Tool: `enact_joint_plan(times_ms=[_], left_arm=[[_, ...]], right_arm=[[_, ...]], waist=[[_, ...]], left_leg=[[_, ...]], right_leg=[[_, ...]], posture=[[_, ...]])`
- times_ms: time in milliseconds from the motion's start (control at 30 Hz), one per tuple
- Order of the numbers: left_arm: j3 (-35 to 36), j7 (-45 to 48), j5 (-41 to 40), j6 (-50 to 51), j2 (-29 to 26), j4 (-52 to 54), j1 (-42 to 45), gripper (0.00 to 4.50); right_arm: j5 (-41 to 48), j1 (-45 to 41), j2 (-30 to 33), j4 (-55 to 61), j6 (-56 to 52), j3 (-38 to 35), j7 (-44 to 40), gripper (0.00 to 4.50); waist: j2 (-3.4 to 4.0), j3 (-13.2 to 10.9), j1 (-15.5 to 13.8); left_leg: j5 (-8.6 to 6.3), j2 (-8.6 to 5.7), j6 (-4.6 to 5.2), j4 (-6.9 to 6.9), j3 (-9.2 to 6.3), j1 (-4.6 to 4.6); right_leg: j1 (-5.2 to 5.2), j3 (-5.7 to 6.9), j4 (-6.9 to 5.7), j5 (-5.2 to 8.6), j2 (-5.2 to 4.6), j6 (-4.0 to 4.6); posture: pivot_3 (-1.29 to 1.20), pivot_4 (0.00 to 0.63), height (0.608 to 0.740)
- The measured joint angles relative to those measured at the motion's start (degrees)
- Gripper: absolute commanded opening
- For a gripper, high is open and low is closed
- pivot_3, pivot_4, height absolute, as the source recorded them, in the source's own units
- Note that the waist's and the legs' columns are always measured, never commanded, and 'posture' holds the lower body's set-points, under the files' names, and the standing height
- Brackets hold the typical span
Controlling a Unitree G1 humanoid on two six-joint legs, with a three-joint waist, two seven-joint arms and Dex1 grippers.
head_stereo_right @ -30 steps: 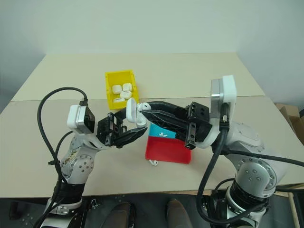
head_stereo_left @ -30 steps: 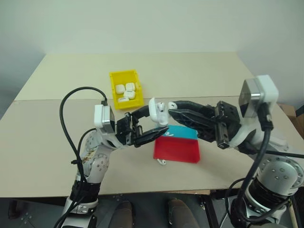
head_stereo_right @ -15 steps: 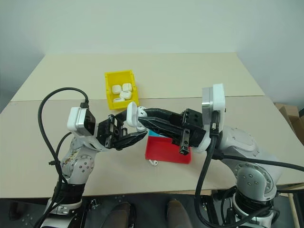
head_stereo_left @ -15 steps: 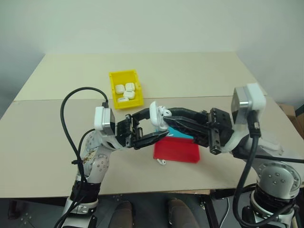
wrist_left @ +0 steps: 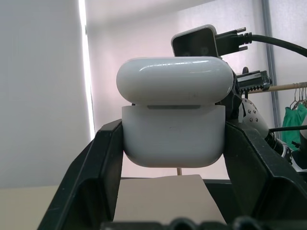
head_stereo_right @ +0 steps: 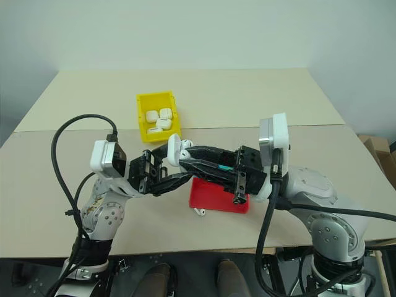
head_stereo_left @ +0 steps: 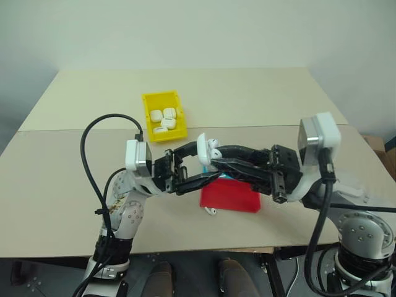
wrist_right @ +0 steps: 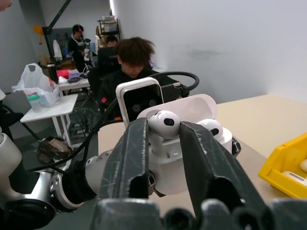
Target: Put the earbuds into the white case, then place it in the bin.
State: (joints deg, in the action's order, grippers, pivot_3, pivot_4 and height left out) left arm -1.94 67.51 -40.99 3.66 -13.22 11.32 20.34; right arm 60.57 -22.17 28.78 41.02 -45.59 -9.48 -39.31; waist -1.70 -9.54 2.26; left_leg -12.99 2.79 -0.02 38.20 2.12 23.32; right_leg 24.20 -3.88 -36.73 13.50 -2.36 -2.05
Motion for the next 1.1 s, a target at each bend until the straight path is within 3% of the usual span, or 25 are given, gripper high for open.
enact_joint_plan(times_ms=[67, 267, 500, 600, 833, 1100], left_arm=[[0.19, -0.40, 0.17, 0.00, 0.04, -0.08, 0.00, 2.81], [0.49, -0.37, 0.34, -0.01, 0.05, -0.09, -0.06, 2.81], [-0.84, 1.47, 6.32, -2.56, -2.82, -4.85, 0.19, 2.81], [-3.09, 1.34, 11.10, -3.89, -3.59, -8.03, 2.16, 2.81], [-6.79, -0.35, 18.68, -8.26, -2.93, -11.47, 5.42, 2.81], [-7.06, -1.63, 19.44, -9.45, -3.10, -11.50, 5.91, 2.81]], right_arm=[[0.12, 0.06, 0.56, 0.01, 0.15, 0.21, 0.14, 2.93], [-0.78, 1.12, 2.30, -0.01, 1.63, 0.24, 0.55, 2.93], [0.27, 0.72, 11.90, -3.64, 2.03, -5.36, -2.22, 2.93], [0.32, -7.24, 17.26, -7.00, 0.89, -4.61, -3.37, 2.38], [-4.42, -19.85, 21.95, -8.51, -2.59, 6.81, -6.30, 0.03], [-16.47, -22.43, 22.00, -7.04, -1.00, 17.85, -8.80, 0.03]], waist=[[0.00, 0.00, -0.01], [0.00, 0.00, -0.12], [-0.02, -0.02, -0.29], [-0.01, -0.03, -0.11], [-0.01, -0.03, -0.18], [0.00, -0.03, -1.20]], left_leg=[[0.00, 0.00, 0.00, 0.00, 0.00, 0.00], [0.00, 0.00, 0.00, 0.00, 0.00, 0.02], [0.00, -0.03, 0.01, 0.01, 0.06, -0.02], [0.03, -0.02, 0.05, 0.00, 0.07, 0.00], [0.01, 0.00, 0.08, -0.16, 0.07, 0.17], [-0.03, 0.00, 0.15, -0.16, 0.09, 0.44]], right_leg=[[0.00, 0.00, 0.00, 0.00, 0.00, -0.01], [0.00, 0.00, 0.03, 0.01, 0.00, -0.02], [-0.01, -0.05, 0.07, 0.00, -0.02, -0.03], [0.03, -0.06, 0.06, 0.01, -0.01, -0.02], [0.11, -0.04, 0.33, -0.17, -0.02, 0.29], [0.21, 0.02, 0.61, -0.24, -0.10, 0.21]], posture=[[0.00, 0.150, 0.740], [0.00, 0.150, 0.740], [0.00, 0.150, 0.740], [0.00, 0.150, 0.740], [0.00, 0.150, 0.740], [0.00, 0.150, 0.740]])
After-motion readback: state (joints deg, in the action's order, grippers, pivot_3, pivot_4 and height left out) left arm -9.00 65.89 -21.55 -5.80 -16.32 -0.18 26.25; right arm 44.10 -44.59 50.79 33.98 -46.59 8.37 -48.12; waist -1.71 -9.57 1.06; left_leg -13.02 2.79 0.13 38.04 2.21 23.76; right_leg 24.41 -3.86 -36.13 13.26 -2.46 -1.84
